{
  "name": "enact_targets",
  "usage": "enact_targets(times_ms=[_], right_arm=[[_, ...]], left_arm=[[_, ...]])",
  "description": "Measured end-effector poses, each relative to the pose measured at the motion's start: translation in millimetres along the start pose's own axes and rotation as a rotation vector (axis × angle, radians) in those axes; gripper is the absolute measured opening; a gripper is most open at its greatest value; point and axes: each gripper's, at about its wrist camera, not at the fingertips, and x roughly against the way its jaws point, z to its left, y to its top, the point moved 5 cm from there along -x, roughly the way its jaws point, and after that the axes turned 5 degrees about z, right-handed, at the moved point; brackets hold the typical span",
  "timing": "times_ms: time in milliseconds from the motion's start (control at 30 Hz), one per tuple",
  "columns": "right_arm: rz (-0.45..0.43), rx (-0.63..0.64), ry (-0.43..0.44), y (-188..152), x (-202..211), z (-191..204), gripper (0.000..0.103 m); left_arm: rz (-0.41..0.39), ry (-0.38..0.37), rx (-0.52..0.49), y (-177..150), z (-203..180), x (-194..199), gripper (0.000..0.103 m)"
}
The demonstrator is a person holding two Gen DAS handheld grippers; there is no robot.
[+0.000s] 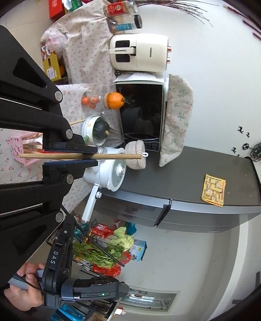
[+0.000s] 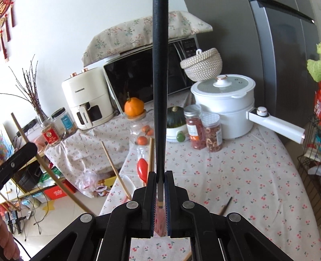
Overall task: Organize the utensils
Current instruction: 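Carry both chopsticks over the pink basket, lower them in and open both grippers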
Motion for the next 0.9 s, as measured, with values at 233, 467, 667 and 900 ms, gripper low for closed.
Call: enact_targets(times_ms=[233,467,667,900], right_arm=[[0.045,0.050,0.052,1.0,-31.7,29.9,0.005],[0.157,0.066,0.050,-8.3,-75.3,40.4,0.005],[0.240,0.061,0.028,-21.1,-95.9,34.9,0.005],[0.244,-0.033,0.166,-17.0,-103.9,22.3,0.014]], left_arm=[[-0.013,0.034,0.018,-14.3,20.8,-33.3,0.006],[0.080,0.066,-0.007,-30.3,25.3,-78.6,0.006],[0.172,0.078,-0.023,-45.7,25.8,-104.6,0.006],[0.232,0.066,0.070,-50.3,34.0,-111.2,0.026]])
